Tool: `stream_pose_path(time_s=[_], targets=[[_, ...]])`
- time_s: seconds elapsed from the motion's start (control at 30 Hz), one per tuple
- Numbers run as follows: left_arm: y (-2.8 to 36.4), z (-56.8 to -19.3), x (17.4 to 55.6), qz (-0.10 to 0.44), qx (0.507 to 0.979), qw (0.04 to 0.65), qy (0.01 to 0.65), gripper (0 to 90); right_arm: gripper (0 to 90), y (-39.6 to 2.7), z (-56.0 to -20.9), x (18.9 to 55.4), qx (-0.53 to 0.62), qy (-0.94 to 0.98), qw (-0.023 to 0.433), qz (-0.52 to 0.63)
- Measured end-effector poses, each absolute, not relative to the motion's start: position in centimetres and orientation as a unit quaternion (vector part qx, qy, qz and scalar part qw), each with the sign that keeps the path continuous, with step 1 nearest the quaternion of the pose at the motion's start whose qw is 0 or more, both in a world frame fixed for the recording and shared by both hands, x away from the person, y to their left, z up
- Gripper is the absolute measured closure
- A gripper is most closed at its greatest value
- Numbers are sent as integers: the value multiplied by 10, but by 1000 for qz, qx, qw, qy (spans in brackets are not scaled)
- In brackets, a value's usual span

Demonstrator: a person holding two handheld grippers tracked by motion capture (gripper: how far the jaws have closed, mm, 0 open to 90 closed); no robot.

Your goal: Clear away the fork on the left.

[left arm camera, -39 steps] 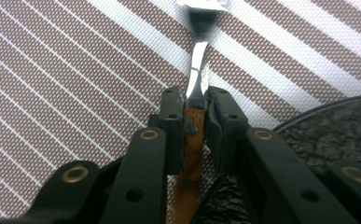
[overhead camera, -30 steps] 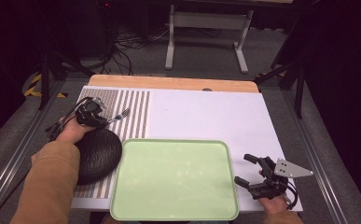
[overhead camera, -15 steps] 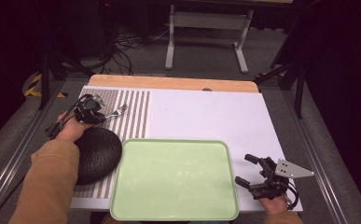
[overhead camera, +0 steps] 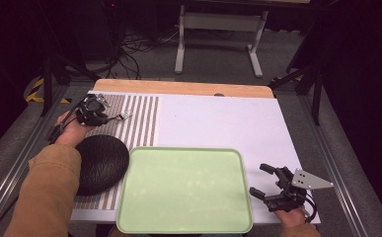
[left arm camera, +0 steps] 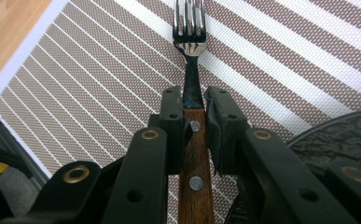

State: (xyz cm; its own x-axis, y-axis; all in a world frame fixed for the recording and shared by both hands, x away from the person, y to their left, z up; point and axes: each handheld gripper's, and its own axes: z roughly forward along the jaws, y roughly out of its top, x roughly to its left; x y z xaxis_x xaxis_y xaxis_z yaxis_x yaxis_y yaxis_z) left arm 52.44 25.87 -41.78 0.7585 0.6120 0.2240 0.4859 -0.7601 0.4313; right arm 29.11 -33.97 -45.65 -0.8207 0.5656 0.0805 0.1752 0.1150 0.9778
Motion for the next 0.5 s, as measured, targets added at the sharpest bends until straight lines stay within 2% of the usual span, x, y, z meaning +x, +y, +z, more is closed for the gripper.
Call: stream_pose_path(time_s=[0.5], targets=[[250, -387, 510, 174, 916, 218, 289, 778, 74, -339, -456, 291, 252, 731, 160, 614]])
